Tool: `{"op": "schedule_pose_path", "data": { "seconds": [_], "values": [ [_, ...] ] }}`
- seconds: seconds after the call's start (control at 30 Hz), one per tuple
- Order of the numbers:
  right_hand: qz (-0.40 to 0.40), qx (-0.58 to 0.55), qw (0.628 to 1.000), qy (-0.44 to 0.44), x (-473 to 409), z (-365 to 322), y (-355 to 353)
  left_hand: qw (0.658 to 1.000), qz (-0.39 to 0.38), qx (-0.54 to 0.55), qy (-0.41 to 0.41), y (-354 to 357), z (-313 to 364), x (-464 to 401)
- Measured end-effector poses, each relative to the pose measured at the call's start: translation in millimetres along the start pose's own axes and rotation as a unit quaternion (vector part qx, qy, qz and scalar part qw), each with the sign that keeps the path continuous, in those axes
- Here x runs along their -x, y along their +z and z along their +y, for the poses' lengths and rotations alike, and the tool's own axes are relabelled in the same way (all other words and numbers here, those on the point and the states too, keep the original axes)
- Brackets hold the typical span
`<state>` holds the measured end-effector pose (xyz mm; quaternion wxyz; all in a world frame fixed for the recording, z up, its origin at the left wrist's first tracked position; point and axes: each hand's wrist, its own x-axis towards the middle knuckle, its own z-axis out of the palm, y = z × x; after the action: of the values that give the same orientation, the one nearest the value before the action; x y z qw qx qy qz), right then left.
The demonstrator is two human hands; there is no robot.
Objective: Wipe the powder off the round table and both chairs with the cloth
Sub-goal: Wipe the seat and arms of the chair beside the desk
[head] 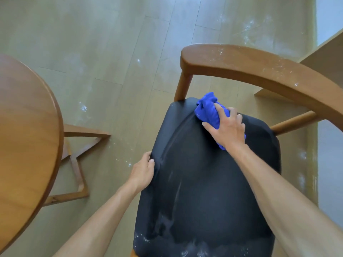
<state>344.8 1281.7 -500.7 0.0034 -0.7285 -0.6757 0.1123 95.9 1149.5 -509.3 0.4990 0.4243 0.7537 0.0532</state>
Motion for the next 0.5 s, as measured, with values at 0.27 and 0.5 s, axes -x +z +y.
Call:
{"op": "schedule_pose_path", "data": {
  "seconds": [0.27,0.5],
  "values": [
    [0.042,-0.054,0.995,-0.072,59.0,-50.8,20.8,0.996,0.006,0.075,-0.046,2.1,-6.8,-9.0],
    [-0.013,-0.049,0.942,-0.333,231.3,-40.1,45.3,0.998,0.032,0.044,-0.017,5.8,-9.2,-7.9]
  ]
}}
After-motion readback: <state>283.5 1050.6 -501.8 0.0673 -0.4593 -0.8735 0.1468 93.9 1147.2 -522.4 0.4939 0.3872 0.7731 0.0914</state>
